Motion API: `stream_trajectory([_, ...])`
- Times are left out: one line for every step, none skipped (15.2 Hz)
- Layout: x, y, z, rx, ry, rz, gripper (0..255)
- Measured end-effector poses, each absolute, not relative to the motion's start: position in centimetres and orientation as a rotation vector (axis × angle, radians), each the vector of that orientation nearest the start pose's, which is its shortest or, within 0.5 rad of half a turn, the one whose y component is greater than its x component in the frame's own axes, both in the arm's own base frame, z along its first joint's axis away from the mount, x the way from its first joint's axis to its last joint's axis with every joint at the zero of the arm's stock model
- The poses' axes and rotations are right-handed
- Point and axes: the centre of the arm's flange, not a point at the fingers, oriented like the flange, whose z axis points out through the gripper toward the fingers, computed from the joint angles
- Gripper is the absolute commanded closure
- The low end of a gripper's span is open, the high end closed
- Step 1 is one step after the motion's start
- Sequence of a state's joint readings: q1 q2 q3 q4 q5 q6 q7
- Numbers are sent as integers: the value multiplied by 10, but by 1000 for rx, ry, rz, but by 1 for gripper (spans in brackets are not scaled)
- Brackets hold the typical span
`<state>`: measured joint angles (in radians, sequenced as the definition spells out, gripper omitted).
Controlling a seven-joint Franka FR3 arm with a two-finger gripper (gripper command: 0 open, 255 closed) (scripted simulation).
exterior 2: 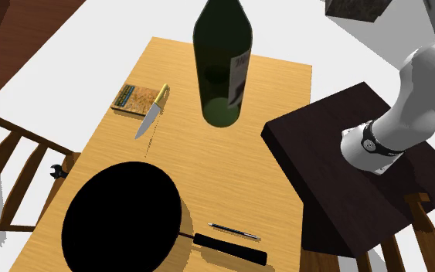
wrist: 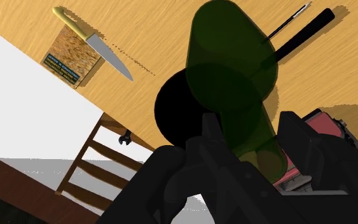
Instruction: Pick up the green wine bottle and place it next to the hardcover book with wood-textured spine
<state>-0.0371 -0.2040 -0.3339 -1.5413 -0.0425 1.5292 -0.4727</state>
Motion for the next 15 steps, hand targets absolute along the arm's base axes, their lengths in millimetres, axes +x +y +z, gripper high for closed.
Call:
stream_trajectory([440, -211, 727, -3177, -153, -278, 255])
stream_trajectory([440, -222, 721, -3177, -153, -278, 255])
stream_trajectory([441, -233, 714, -3177, -153, -278, 255])
stream_trajectory([443, -242, 708, -3177, -153, -278, 255])
stream_trajectory([442, -253, 700, -3177, -153, -277, 255])
stream_trajectory([446, -264, 693, -3177, -153, -278, 255])
stream_trajectory([444, -274, 683, -3176, -153, -277, 255])
stream_trajectory([444, -286, 678, -3176, -152, -277, 255])
stream_trajectory([443, -296, 671, -3176, -152, -277, 255])
stream_trajectory([445, -308, 662, -3176, -151, -278, 255])
stream_trajectory([446, -319, 657, -3177, -152, -277, 255])
stream_trajectory([447, -334, 645, -3176, -151, -276, 255])
stream_trajectory([449, -343, 639, -3177, -152, -276, 255])
stream_trajectory([450, -354, 633, -3177, -152, -277, 255])
stream_trajectory([451, -364, 626, -3177, -153, -277, 255])
